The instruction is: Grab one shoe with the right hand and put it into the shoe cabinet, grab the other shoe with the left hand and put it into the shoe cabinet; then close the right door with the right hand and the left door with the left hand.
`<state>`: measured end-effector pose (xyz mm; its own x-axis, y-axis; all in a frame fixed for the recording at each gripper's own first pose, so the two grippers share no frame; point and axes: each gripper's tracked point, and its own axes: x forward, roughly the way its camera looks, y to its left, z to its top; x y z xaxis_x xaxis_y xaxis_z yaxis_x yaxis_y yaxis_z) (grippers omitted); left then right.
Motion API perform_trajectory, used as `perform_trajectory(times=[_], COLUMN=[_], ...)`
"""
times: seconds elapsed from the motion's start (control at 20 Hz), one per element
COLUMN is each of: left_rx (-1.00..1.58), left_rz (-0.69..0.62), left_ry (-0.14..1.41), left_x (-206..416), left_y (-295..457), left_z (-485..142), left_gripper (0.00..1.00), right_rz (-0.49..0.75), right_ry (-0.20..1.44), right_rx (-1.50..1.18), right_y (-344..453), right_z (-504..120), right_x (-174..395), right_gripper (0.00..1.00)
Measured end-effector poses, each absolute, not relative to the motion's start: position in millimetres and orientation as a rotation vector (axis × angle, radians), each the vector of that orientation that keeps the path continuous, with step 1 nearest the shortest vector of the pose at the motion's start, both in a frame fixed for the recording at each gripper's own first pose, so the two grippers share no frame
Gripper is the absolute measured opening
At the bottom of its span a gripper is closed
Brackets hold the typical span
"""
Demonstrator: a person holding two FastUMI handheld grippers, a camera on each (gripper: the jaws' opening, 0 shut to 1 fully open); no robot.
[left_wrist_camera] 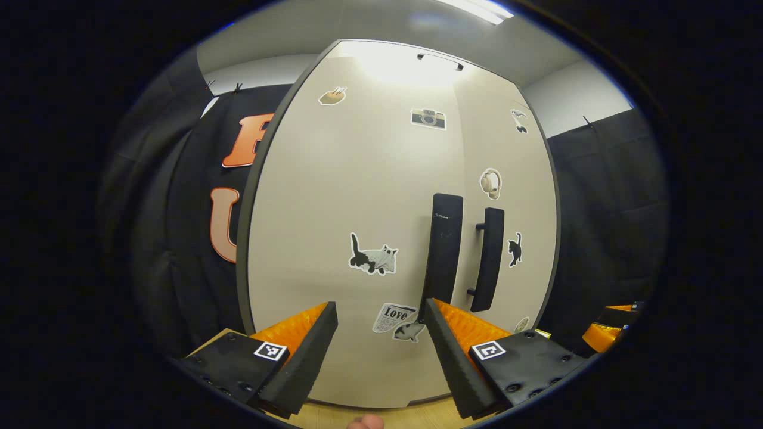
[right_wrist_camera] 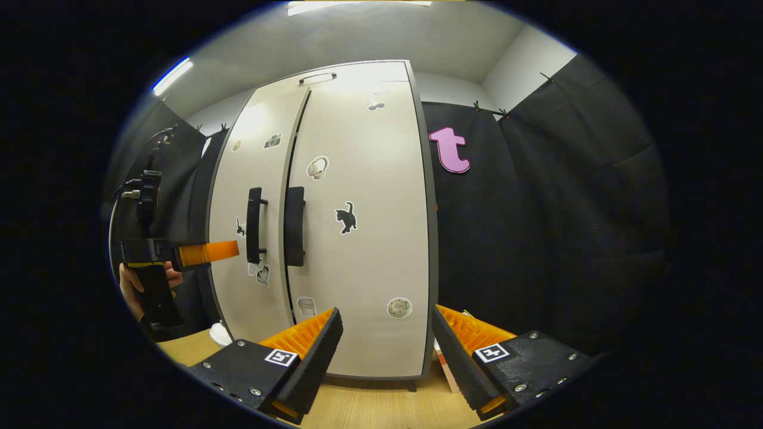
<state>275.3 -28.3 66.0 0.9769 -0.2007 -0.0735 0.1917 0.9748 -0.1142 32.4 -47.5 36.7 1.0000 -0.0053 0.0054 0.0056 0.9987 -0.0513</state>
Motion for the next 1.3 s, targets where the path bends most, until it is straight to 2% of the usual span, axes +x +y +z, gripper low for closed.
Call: perform_trajectory(times=[0.5,1.3], left_rx=[-0.068,-0.108], left_rz=[-0.165,-0.131], left_ry=[0.070,0.096], left_x=[214.5,190.7], left_y=[-3.6,11.2], left_z=[68.0,57.8], left_gripper=[0.97,0.96], right_rz=[0.032,0.047], right_ry=[-0.050,-0.063], right_rx=[-0.036,-0.025], right_y=[-32.0,-17.1], right_z=[54.5,59.5], right_x=[19.8,15.0], right_gripper=[0.92,0.92])
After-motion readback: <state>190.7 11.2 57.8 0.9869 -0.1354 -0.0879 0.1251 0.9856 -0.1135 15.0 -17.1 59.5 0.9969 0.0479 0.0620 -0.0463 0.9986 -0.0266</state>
